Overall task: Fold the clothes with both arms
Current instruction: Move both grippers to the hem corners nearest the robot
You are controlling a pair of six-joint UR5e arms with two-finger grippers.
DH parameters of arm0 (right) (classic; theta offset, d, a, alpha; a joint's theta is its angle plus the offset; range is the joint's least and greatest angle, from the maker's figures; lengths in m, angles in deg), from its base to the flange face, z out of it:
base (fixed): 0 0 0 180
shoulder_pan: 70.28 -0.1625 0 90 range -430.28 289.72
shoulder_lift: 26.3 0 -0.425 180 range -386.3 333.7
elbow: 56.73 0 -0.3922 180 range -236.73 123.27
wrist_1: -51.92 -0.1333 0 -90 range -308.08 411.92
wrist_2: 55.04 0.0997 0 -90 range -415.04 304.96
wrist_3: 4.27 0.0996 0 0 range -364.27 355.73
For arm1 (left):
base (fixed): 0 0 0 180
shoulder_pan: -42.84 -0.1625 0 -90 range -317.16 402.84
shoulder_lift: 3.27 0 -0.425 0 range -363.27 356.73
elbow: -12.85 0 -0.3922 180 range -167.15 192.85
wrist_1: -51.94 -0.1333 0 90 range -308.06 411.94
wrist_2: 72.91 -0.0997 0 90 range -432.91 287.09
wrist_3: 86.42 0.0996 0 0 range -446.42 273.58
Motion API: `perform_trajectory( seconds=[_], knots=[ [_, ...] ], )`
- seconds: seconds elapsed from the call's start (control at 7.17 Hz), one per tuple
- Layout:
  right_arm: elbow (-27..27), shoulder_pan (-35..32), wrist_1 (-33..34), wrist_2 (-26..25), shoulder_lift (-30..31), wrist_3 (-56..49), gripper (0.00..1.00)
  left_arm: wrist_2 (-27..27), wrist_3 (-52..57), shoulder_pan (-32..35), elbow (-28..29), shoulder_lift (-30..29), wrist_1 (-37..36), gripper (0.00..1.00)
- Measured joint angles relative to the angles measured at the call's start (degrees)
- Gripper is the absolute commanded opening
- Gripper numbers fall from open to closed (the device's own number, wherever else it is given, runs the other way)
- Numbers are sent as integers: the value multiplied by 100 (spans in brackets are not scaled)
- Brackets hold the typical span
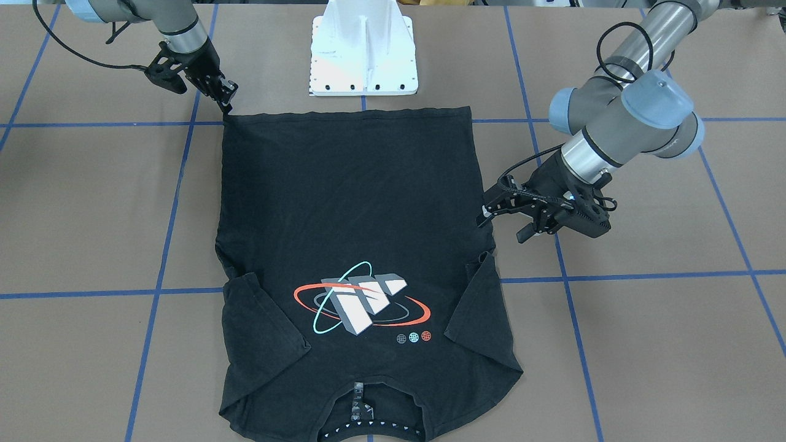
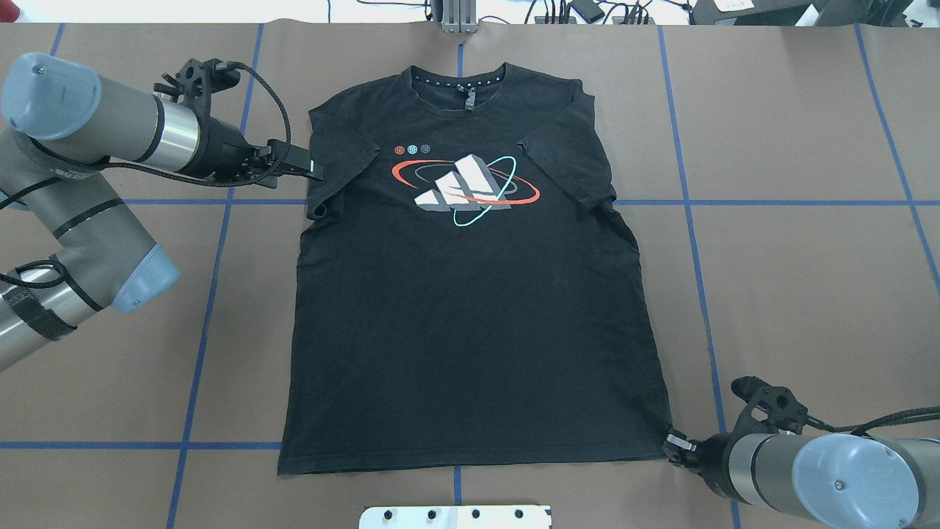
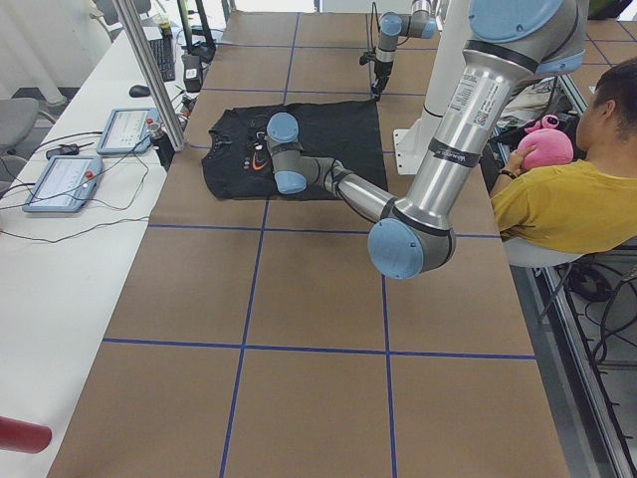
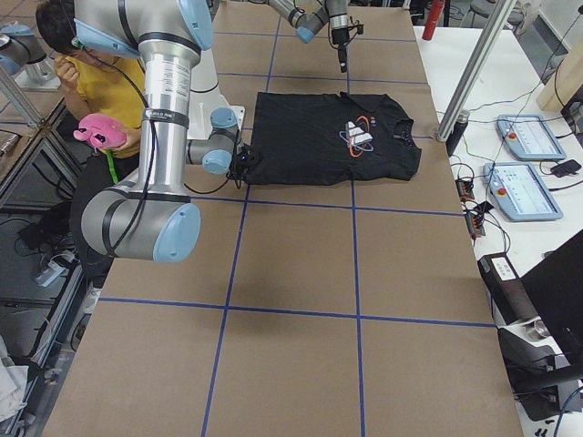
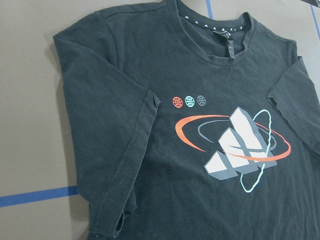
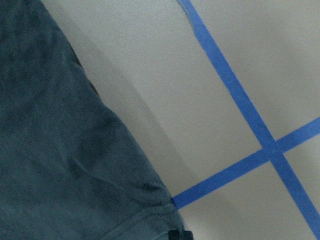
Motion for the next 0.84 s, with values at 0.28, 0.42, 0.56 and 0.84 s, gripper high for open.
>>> perform_trajectory(
  seconds=[0.28,0.42,0.56,0.84],
  knots=[
    [122,16,0,43,48,6,0,-567,-1064,-498,-889,733,-22,100],
    [167,27,0,92,58,6,0,-1177,-1550,-1039,-1565,1430,-34,100],
    [221,31,0,153,61,7,0,-1814,-2101,-1687,-2087,2058,-44,99],
    [344,30,0,256,67,13,0,-2951,-3070,-2965,-2508,2704,-142,99]
  ],
)
